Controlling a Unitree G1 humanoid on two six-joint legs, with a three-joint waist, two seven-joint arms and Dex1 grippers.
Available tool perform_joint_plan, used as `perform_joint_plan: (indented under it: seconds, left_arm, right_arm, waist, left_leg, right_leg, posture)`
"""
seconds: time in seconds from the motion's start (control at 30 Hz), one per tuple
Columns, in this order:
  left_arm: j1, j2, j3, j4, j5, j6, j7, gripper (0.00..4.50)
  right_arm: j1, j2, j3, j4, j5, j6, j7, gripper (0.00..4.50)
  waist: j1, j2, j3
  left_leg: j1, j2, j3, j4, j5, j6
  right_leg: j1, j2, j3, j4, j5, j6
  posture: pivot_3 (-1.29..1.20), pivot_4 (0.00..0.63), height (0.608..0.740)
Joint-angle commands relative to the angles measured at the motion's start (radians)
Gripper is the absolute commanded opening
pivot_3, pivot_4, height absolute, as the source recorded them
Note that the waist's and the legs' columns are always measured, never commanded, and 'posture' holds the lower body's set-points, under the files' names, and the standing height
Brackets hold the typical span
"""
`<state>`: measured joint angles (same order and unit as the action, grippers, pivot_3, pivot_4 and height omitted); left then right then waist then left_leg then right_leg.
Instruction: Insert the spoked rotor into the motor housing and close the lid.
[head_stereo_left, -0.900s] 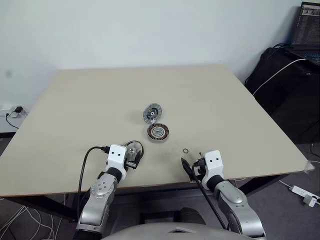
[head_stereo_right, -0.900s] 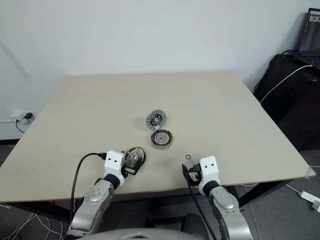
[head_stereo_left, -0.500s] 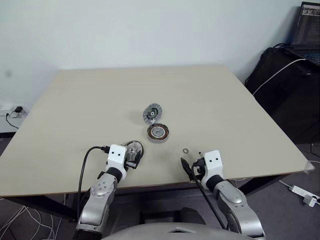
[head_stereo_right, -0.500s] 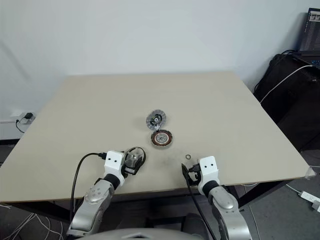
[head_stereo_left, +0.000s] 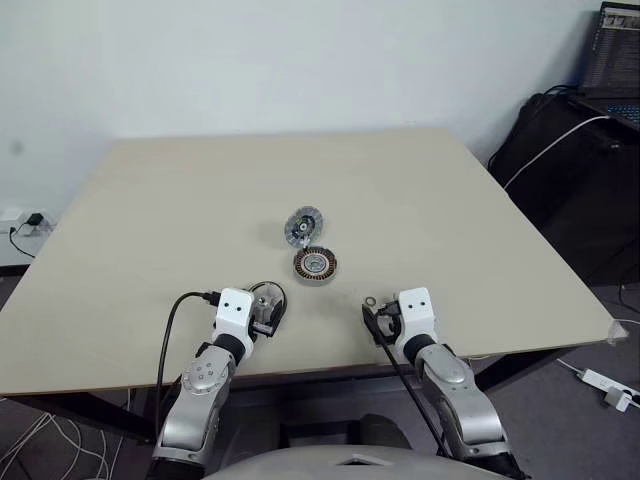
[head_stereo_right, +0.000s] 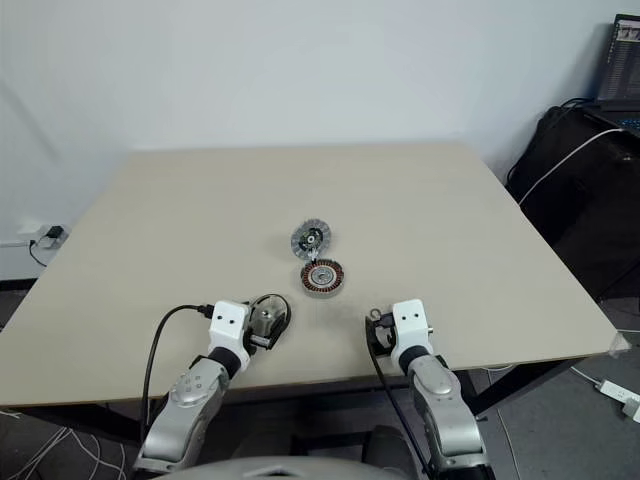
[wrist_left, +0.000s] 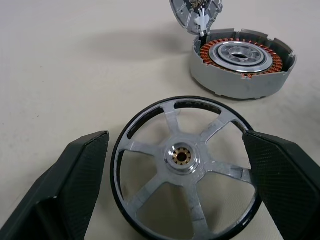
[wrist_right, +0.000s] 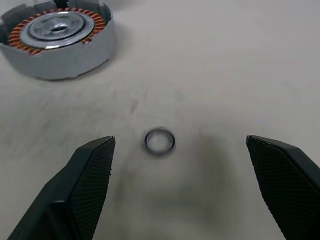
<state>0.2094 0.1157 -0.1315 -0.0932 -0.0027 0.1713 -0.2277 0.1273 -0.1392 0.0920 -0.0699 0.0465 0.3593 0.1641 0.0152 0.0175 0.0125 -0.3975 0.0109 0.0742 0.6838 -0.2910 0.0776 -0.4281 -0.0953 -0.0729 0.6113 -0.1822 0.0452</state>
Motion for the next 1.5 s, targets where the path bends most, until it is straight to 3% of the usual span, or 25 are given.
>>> perform_joint_plan:
  seconds: [0.03, 0.37, 0.47, 0.8, 1.0, 1.13, 1.5]
  left_arm:
    - [-0.014, -0.004, -0.005, -0.021, -0.004, -0.011, -0.001, 4.50]
    - [0.000, -0.006, 0.000, -0.020, -0.007, -0.017, 0.006, 4.50]
    - [0.001, -0.006, 0.000, -0.028, -0.006, -0.013, 0.009, 4.50]
    - [-0.006, -0.006, -0.004, -0.024, -0.006, -0.011, 0.006, 4.50]
    - [-0.006, -0.006, -0.001, -0.025, -0.006, -0.011, 0.008, 4.50]
    - [-0.007, -0.006, -0.001, -0.024, -0.006, -0.009, 0.008, 4.50]
    - [-0.010, -0.010, -0.001, -0.021, -0.005, -0.012, 0.010, 4.50]
  right_arm:
    - [-0.067, 0.012, -0.014, 0.048, -0.006, -0.016, -0.012, 4.47]
    - [-0.098, 0.026, 0.009, 0.164, -0.012, -0.019, 0.008, 4.47]
    - [-0.083, 0.026, 0.013, 0.171, -0.019, -0.018, 0.010, 3.88]
    - [-0.050, 0.029, 0.007, 0.127, -0.013, -0.012, 0.004, 0.69]
    - [-0.023, 0.018, 0.019, -0.014, 0.003, 0.030, 0.028, 0.69]
    - [-0.094, 0.021, 0.042, -0.066, -0.014, 0.049, 0.028, 0.69]
    - [-0.383, 0.068, 0.121, 0.165, -0.085, 0.041, 0.029, 0.69]
  waist:
    - [-0.001, 0.000, 0.000]
    - [-0.003, 0.000, 0.000]
    - [-0.003, 0.000, 0.000]
    - [-0.001, 0.000, -0.003]
    - [0.000, 0.001, -0.002]
    - [-0.005, 0.002, -0.001]
    - [-0.012, 0.002, 0.000]
  left_leg:
    - [0.000, 0.000, 0.000, 0.000, 0.000, 0.000]
    - [0.000, -0.001, 0.000, 0.000, 0.000, 0.000]
    - [0.001, 0.000, 0.000, 0.000, 0.000, 0.000]
    - [0.001, -0.001, 0.000, 0.000, 0.000, 0.000]
    - [0.001, -0.001, 0.000, 0.000, 0.000, 0.000]
    - [0.001, 0.000, 0.000, 0.000, 0.000, 0.000]
    - [0.000, -0.001, 0.001, 0.000, 0.003, 0.005]
  right_leg:
    - [0.000, 0.001, 0.000, 0.000, 0.000, 0.000]
    - [0.001, 0.002, 0.000, 0.000, 0.000, 0.000]
    - [0.001, 0.003, 0.000, 0.000, 0.000, 0.000]
    - [0.001, 0.002, 0.000, 0.000, 0.000, 0.000]
    - [0.001, 0.001, 0.000, 0.000, 0.000, 0.000]
    - [0.001, 0.000, 0.000, 0.000, 0.000, 0.000]
    - [0.000, 0.003, 0.000, 0.001, 0.003, -0.005]
  posture:
    - [0.00, 0.000, 0.740]
    - [0.00, 0.000, 0.740]
    - [0.00, 0.000, 0.740]
    - [0.00, 0.000, 0.740]
    - [0.00, 0.000, 0.740]
    - [0.00, 0.000, 0.740]
    - [0.00, 0.000, 0.740]
